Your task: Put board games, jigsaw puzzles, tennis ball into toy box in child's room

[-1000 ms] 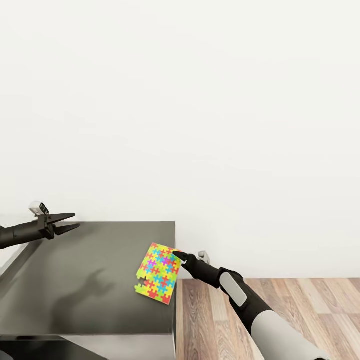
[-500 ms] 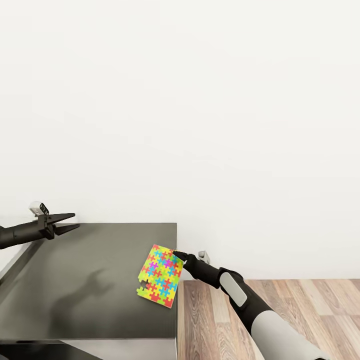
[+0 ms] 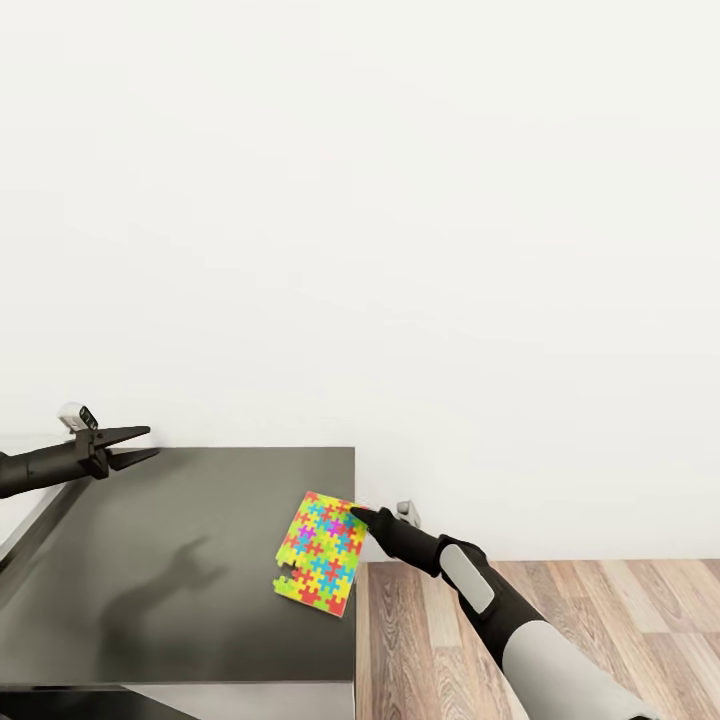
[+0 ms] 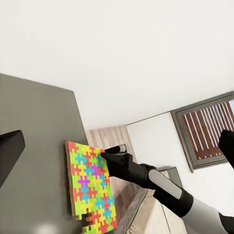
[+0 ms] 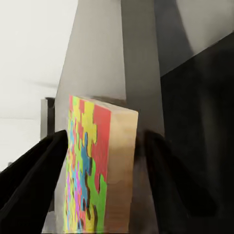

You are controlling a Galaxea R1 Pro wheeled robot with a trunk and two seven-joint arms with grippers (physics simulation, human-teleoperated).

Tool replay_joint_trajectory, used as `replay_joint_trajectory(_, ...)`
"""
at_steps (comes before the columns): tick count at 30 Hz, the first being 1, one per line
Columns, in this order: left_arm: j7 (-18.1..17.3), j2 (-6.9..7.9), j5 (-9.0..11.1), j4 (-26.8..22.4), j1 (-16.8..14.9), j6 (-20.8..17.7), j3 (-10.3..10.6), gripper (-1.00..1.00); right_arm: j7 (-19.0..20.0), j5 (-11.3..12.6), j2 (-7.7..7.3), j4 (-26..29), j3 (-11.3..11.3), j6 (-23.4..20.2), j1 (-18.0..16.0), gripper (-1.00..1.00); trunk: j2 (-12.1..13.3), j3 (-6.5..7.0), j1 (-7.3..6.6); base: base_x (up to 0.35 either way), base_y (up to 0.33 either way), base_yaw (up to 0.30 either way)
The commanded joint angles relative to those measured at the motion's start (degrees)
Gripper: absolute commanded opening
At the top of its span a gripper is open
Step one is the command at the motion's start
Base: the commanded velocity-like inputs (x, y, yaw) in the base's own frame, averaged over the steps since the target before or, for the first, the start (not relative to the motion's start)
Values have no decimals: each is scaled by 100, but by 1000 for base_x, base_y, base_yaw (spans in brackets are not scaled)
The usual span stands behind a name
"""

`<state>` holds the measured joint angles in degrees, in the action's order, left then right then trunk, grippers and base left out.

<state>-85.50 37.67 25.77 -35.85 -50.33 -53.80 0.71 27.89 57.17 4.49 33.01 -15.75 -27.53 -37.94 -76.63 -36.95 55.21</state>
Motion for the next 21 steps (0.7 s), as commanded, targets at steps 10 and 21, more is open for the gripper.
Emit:
replay_joint_trajectory(10,-21,3,10,1,-3,-61,8,100,-6,-4,-1,-20,-16,-22,-3,-100,-3,-5,0,0,0,0)
replay_joint_trajectory(21,-350,12,7,-18,-3,-95,9,100,-3,-4,-9,-23,-16,-24,-3,-100,438,192,-242,0,0,0)
